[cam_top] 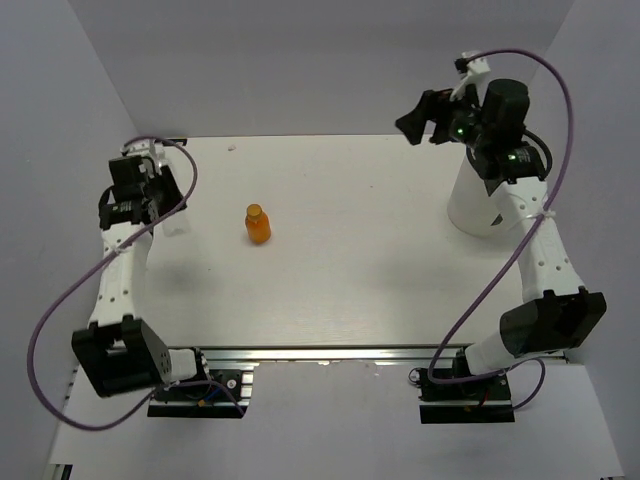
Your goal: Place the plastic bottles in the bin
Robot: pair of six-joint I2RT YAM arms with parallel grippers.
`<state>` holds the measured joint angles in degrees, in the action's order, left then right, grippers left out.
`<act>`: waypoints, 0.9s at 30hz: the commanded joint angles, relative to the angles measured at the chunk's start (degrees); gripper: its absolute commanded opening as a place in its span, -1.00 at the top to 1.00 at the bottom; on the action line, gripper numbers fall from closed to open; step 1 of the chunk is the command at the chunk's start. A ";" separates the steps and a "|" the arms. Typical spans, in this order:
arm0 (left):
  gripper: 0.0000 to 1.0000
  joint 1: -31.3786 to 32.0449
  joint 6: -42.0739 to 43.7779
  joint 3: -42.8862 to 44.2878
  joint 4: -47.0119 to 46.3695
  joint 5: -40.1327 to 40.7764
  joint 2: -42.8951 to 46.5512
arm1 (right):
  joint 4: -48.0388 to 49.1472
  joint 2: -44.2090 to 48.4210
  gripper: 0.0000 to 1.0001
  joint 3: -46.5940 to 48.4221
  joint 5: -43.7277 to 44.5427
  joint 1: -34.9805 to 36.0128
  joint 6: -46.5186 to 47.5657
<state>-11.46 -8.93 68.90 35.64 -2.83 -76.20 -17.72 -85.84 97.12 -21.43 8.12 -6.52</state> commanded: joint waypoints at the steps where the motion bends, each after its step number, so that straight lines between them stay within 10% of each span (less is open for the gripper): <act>1: 0.60 0.65 -0.65 3.08 -5.91 -18.75 7.64 | 5.66 1.73 -0.79 -1.75 -11.59 4.61 -6.38; 11: 0.78 25.67 1.37 4.22 -16.19 -37.86 7.65 | 22.97 -1.43 -0.79 -6.94 -25.67 16.13 -14.46; 27: 0.77 36.51 -3.38 5.10 -21.05 -37.07 1.58 | 40.98 -9.16 -0.79 -6.95 -30.51 22.55 -24.92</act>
<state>24.12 -12.51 72.12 13.96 -40.14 -74.96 17.08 -93.36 87.94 -50.06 30.33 -28.10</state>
